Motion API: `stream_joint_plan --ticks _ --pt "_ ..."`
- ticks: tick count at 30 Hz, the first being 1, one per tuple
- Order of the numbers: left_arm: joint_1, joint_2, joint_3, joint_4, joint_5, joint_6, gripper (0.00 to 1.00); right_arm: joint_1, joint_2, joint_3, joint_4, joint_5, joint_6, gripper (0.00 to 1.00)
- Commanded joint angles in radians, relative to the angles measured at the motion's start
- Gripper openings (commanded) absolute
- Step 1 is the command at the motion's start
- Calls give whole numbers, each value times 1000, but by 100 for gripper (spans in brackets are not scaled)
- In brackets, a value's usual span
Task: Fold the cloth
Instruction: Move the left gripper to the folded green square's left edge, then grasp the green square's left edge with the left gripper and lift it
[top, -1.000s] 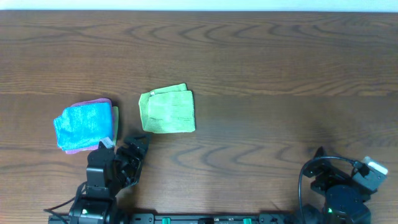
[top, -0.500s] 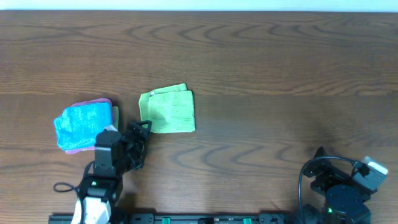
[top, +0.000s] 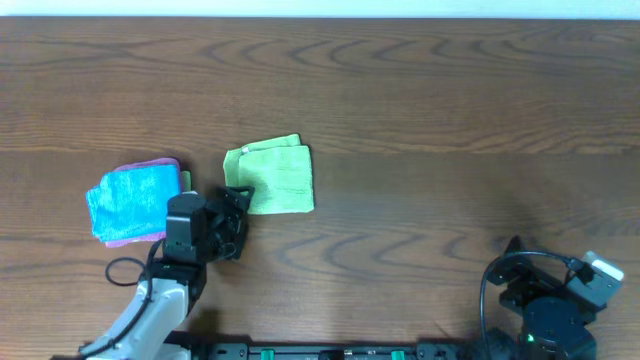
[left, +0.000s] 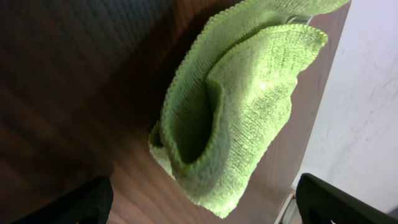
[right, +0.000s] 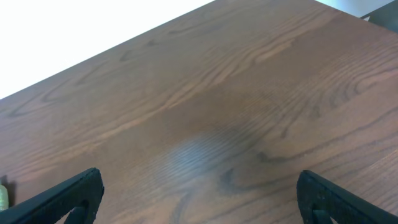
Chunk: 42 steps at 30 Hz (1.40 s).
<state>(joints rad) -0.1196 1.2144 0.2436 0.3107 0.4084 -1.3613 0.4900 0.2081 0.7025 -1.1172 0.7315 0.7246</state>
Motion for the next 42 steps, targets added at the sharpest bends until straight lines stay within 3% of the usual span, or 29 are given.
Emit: stream_joint_plan --ticks 1,29,39,42 --pt "1 41 0 21 12 -3 96 -7 -2 -2 -2 13 11 99" --pt "-73 285 17 218 -34 -23 100 -7 -2 -2 -2 13 11 99" --pt "-101 323 17 216 -99 11 80 -7 -2 -2 -2 13 11 99" --pt "-111 323 17 211 -119 16 70 -7 -2 -2 -2 13 11 99"
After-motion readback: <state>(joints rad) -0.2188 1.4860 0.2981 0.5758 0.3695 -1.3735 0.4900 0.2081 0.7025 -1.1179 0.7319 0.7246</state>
